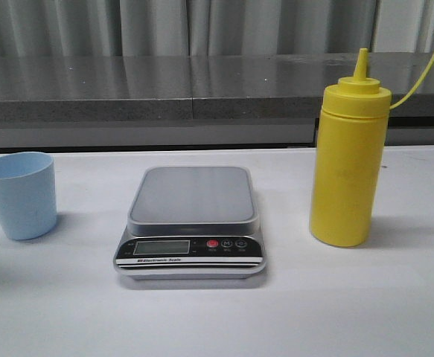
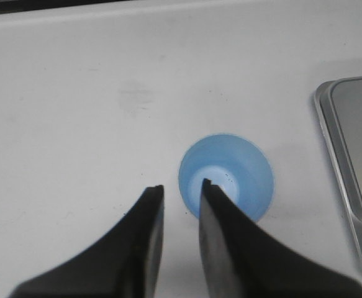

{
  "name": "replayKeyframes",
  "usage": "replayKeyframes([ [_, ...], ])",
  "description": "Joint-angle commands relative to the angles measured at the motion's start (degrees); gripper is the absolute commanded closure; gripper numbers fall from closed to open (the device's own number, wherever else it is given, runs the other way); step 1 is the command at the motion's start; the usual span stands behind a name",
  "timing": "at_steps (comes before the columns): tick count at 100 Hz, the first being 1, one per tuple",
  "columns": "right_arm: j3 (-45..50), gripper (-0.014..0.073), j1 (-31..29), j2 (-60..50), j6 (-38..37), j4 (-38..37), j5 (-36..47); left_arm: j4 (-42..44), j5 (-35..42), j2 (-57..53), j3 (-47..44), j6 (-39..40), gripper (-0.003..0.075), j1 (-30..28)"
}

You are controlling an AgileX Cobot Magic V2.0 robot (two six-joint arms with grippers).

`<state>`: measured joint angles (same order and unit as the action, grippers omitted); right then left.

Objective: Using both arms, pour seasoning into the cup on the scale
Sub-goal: 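Lower the left gripper into the light blue cup and grasp its rim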

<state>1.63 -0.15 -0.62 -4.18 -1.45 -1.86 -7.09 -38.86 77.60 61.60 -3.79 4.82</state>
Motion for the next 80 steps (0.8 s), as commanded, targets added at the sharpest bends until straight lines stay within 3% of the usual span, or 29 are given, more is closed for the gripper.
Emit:
replayKeyframes([
  [1, -0.02, 0.0661, -0.35, -0.90, 0.22, 0.07, 4.43, -0.34, 3.03, -0.22, 2.23, 0.01, 0.0406, -0.24],
  [10, -0.02, 0.0661, -0.35, -0.90, 0.22, 0.07, 4.43, -0.34, 3.73, 1.13, 2.23, 0.01, 0.0296, -0.24],
  [15, -0.02, 0.0661, -0.35, -0.90, 0.22, 0.07, 4.43, -0.34, 4.23, 1.87, 2.23, 0.01, 0.0276, -0.24],
  [80, -0.02, 0.0661, -0.35, -0.90, 0.22, 0.07, 4.43, -4.69, 7.43, 16.41, 2.45, 0.01, 0.0276, -0.24],
])
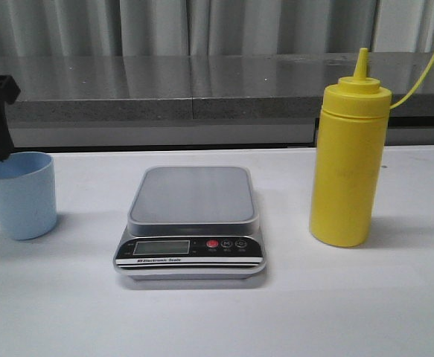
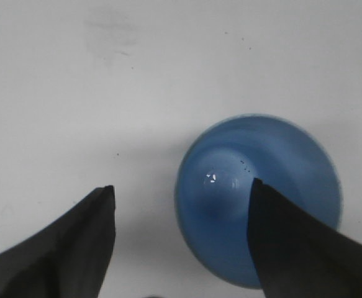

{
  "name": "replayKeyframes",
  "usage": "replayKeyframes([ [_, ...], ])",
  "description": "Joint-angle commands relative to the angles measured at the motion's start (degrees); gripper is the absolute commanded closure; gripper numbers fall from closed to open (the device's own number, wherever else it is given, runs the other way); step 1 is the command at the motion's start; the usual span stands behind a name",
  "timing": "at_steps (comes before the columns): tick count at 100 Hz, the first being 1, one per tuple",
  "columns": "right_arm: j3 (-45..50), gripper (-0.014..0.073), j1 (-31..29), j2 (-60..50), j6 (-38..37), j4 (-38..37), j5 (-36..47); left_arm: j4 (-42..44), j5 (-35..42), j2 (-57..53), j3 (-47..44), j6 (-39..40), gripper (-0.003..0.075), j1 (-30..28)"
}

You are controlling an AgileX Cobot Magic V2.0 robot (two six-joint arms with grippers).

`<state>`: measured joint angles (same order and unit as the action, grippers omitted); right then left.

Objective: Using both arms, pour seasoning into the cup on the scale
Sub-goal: 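Lower the left gripper into the light blue cup and grasp its rim, then lift the cup with the left gripper and carry it over the scale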

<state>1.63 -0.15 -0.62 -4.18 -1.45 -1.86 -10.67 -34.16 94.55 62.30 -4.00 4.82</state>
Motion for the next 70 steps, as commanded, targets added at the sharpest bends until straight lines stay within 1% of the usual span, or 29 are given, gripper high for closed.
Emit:
replayKeyframes([
  [1, -0.02, 0.0661, -0.35, -0.90, 0.22, 0.07, 4.43, -1.11, 2.73, -0.43, 1.76, 0.22, 0.0276, -0.24],
  [19, -0.02, 0.0661, -0.35, -0.90, 0.22, 0.07, 4.43, -1.11, 3.33, 1.73, 1.76, 0.22, 0.0279, -0.24],
  [26, -0.02, 0.0661, -0.35, -0.90, 0.22, 0.07, 4.43, -1.11, 3.51, 2.24, 1.76, 0.22, 0.0300, -0.24],
  [31, -0.02, 0.0661, -0.35, -0.90, 0.22, 0.07, 4.43, -1.24, 3.76, 2.47, 1.76, 0.22, 0.0339, -0.24],
  [38, -0.02, 0.0661, -0.35, -0.90, 0.22, 0.07, 4.43, -1.35, 3.90, 2.47, 1.76, 0.22, 0.0433, -0.12],
  [43, -0.02, 0.0661, -0.35, -0.90, 0.22, 0.07, 4.43, -1.34, 4.13, 2.47, 1.76, 0.22, 0.0533, -0.12],
  [45, -0.02, 0.0661, -0.35, -0.90, 0.22, 0.07, 4.43, -1.34, 4.27, 2.47, 1.76, 0.22, 0.0561, -0.12],
  [50, -0.02, 0.0661, -0.35, -0.90, 0.22, 0.07, 4.43, -1.38, 4.27, 2.47, 1.76, 0.22, 0.0675, -0.12],
  [52, -0.02, 0.0661, -0.35, -0.90, 0.22, 0.07, 4.43, -1.38, 4.27, 2.47, 1.88, 0.22, 0.0704, -0.12],
  [53, -0.02, 0.0661, -0.35, -0.90, 0.22, 0.07, 4.43, -1.38, 4.27, 2.47, 1.88, 0.22, 0.0742, -0.12],
  [60, -0.02, 0.0661, -0.35, -0.90, 0.22, 0.07, 4.43, -1.38, 4.15, 2.47, 2.22, 0.22, 0.0739, -0.12],
  [70, -0.02, 0.0661, -0.35, -0.90, 0.22, 0.07, 4.43, -1.48, 1.81, 1.99, 4.09, 0.22, 0.0739, -0.12],
])
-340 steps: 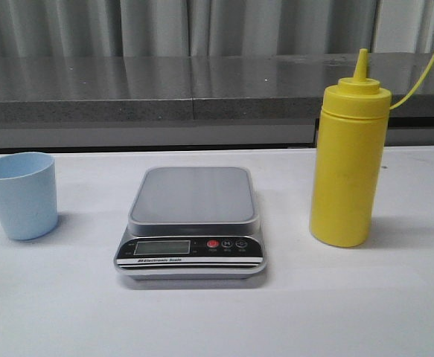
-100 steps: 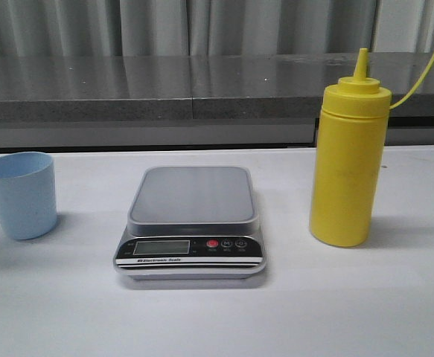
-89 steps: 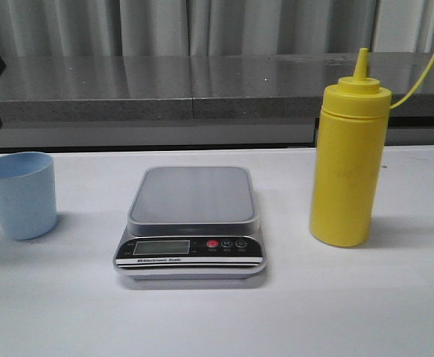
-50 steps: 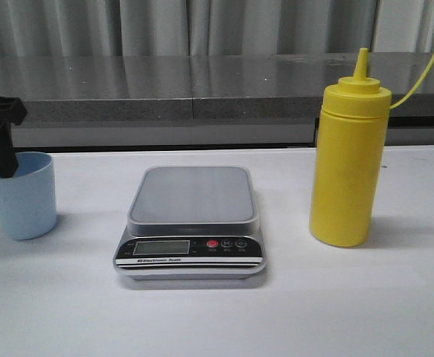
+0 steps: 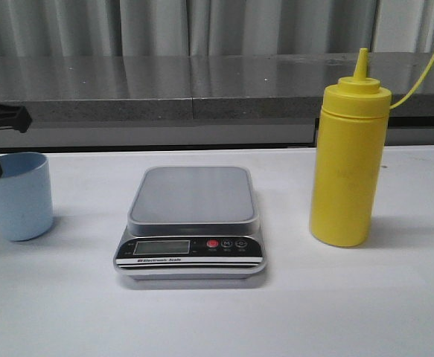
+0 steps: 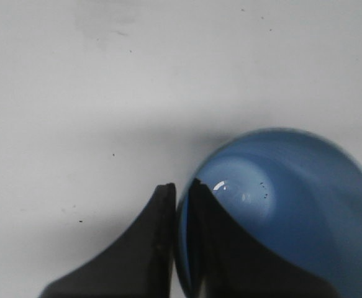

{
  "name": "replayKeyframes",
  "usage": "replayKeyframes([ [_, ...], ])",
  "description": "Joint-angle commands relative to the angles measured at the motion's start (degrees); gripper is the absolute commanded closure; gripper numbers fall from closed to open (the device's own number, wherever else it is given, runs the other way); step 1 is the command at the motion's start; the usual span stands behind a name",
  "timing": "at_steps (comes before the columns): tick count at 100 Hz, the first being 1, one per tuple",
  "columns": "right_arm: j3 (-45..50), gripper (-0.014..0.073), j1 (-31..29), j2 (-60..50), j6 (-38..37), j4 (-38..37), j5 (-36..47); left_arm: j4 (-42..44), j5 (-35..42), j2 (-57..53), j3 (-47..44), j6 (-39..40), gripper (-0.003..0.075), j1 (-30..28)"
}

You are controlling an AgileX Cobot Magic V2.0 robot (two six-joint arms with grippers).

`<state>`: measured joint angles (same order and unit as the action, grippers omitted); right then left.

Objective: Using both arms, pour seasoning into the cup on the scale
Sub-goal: 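Lift the cup with the left gripper and carry it over the scale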

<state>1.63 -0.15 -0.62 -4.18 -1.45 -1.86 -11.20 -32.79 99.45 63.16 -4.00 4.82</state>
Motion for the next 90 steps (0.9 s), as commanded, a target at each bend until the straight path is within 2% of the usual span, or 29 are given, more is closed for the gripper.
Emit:
replayKeyframes([
  [1, -0.02, 0.0661, -0.35, -0.90, 0.22, 0.07, 4.43, -0.93, 0.06, -3.06, 3.56, 0.22, 0.0739, -0.12],
  [20, -0.02, 0.0661, -0.35, -0.90, 0.22, 0.07, 4.43, -3.08, -6.34, -5.33, 9.95, -0.97, 0.0739, 0.69],
  [38, -0.02, 0.0661, -0.35, -0.90, 0.22, 0.07, 4.43, -3.21, -12.85, -5.46, 18.59, -1.10, 0.0739, 4.77],
  [60, -0.02, 0.0661, -0.35, -0.90, 0.22, 0.07, 4.43, -3.21, -13.56, -4.69, 24.64, -1.10, 0.0739, 11.68],
  [90, -0.02, 0.0661, -0.35, -0.90, 0.22, 0.07, 4.43, -3.21, -13.83, 2.64, 29.68, -1.10, 0.0739, 20.00],
])
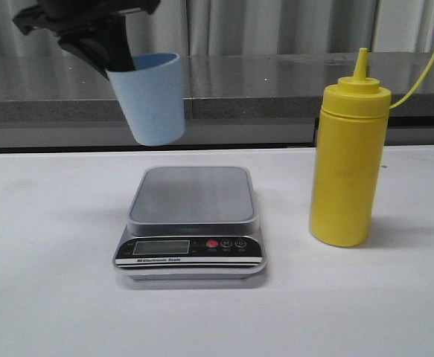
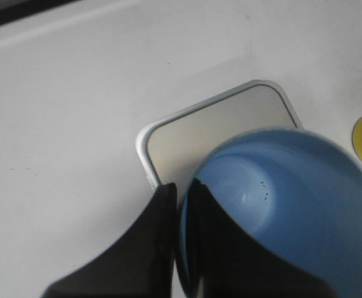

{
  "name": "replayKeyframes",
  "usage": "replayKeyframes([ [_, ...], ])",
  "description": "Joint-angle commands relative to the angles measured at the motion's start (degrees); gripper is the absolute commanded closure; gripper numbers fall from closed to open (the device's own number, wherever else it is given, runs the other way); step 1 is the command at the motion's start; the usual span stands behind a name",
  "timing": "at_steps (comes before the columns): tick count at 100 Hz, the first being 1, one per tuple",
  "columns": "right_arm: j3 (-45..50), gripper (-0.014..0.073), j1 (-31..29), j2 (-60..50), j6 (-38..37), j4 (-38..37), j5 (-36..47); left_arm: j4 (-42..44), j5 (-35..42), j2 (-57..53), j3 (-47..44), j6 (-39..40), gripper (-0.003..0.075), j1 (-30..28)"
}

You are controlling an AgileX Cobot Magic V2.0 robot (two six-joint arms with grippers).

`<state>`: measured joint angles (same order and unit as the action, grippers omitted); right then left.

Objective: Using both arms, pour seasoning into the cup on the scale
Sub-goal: 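Lift the cup with the left gripper and carry it over the scale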

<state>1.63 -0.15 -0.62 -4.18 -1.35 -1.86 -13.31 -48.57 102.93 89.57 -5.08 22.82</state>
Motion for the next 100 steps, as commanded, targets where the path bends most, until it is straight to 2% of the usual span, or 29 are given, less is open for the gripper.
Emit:
replayKeyframes([
  [1, -0.02, 0.0661, -0.35, -0.90, 0.22, -0.03, 4.43, -1.10, 1.95, -0.84, 3.28, -0.02, 0.0739, 2.13],
  [27, -0.02, 0.0661, -0.35, -0.90, 0.22, -0.03, 4.43, 0.04, 1.52, 3.68, 6.69, -0.02, 0.0739, 4.89],
  [100, -0.02, 0.0661, -0.35, -0.90, 0.22, -0.03, 4.43, 1.95, 0.37, 7.90, 6.72, -0.02, 0.0739, 4.88],
])
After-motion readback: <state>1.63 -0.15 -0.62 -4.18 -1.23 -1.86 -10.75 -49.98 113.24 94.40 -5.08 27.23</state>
